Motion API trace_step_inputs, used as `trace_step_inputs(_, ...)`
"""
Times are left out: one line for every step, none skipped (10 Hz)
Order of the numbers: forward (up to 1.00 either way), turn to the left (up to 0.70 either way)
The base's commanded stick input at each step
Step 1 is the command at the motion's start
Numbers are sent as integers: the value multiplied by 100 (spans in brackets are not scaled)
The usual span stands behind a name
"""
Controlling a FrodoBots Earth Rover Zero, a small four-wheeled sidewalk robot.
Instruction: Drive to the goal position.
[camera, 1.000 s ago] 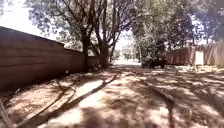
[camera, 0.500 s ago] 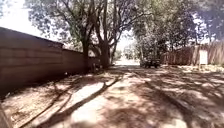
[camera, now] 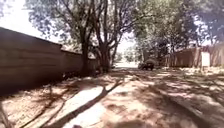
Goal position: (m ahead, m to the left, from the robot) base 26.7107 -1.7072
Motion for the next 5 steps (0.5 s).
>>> trace_step_inputs(70, 0)
trace_step_inputs(70, 0)
trace_step_inputs(70, 0)
trace_step_inputs(70, 0)
trace_step_inputs(70, 0)
